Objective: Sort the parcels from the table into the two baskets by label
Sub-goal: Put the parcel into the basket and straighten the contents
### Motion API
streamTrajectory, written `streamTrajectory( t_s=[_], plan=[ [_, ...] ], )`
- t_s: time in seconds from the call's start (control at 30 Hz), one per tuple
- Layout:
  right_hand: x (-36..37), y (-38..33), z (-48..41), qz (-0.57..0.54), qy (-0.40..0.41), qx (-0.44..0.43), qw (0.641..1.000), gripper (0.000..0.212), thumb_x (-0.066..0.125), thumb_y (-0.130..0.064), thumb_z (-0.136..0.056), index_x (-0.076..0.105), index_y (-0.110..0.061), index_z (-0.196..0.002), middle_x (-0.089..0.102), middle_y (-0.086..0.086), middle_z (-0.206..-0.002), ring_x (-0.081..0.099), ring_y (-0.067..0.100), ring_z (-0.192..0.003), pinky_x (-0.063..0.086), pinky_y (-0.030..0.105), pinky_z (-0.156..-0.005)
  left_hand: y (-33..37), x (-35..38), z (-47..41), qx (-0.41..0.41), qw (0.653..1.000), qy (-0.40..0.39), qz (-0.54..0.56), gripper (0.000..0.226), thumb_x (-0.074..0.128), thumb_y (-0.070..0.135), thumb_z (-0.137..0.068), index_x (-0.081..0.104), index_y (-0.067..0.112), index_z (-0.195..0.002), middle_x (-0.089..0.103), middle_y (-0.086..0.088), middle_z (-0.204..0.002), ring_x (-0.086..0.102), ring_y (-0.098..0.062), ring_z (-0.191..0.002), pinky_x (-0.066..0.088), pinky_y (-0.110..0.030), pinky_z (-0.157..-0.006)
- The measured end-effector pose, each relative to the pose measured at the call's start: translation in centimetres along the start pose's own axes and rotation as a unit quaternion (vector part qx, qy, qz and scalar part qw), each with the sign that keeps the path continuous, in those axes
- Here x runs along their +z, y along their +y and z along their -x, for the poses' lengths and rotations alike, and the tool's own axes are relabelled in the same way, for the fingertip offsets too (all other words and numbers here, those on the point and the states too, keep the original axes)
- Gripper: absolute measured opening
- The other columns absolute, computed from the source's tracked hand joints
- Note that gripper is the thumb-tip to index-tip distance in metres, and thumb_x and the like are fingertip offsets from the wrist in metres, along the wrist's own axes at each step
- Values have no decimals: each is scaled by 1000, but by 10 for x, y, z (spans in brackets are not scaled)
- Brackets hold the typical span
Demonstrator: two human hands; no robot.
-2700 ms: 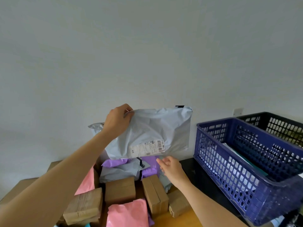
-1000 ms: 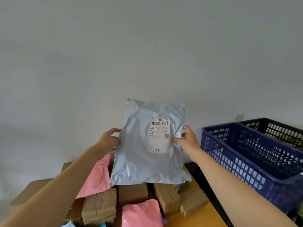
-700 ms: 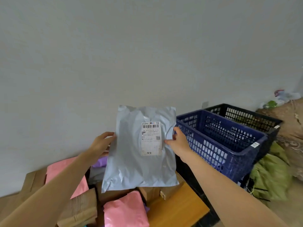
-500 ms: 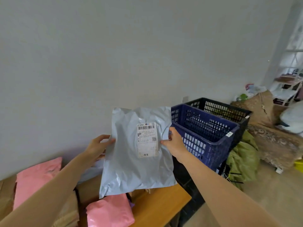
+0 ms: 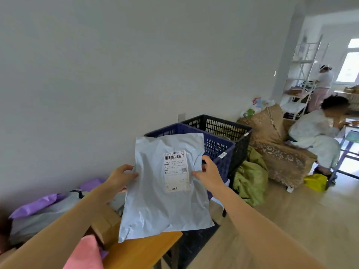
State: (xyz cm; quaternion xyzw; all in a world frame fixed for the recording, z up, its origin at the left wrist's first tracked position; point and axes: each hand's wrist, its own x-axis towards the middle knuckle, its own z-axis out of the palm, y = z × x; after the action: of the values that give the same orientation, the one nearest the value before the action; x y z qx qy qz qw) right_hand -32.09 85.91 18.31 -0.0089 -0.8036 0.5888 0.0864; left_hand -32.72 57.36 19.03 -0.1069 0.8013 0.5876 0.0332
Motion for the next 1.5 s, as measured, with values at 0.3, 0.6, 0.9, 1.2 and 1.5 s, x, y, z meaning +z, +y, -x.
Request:
streamTrajectory(
  t_s=[0.3,0.6,0.9,1.2,1.5],
  plan=[
    [-109,37,-40,-11,-24,-14,1000,42,64,8,-75,54,-15,-109,62,-2,-96,59,20,-91,49,30,-75,32,119,7,-2,1000,26,-10,8,60,8,-94,59,13,-100,63,-15,-103,63,-24,-75,51,-31,-57],
    [-168,65,-103,-12,-26,-25,999,39,61,8,-77,53,-21,-103,59,-7,-88,57,12,-82,47,24,-69,65,194,-14,-13,998,56,-6,9,62,9,-93,57,15,-98,62,-17,-104,66,-34,-91,57,-47,-81],
    [-172,80,-204,-24,-29,-40,998,41,62,8,-79,55,-12,-114,60,-3,-97,57,13,-88,47,21,-72,95,214,-109,5,997,79,22,3,61,14,-94,58,16,-94,63,-13,-104,66,-31,-91,58,-41,-76],
    [-155,54,-337,63,-53,-65,995,39,64,5,-80,53,-15,-111,62,8,-107,60,24,-94,54,41,-85,133,217,-208,21,989,133,63,1,58,7,-95,57,6,-95,59,-11,-88,60,-24,-79,56,-35,-68],
    [-114,54,-432,112,-101,-109,983,42,63,7,-83,52,-9,-120,51,-7,-88,50,12,-82,41,20,-68,122,217,-288,-6,973,224,61,10,57,10,-95,57,7,-104,61,-15,-102,61,-29,-88,55,-43,-83]
  ],
)
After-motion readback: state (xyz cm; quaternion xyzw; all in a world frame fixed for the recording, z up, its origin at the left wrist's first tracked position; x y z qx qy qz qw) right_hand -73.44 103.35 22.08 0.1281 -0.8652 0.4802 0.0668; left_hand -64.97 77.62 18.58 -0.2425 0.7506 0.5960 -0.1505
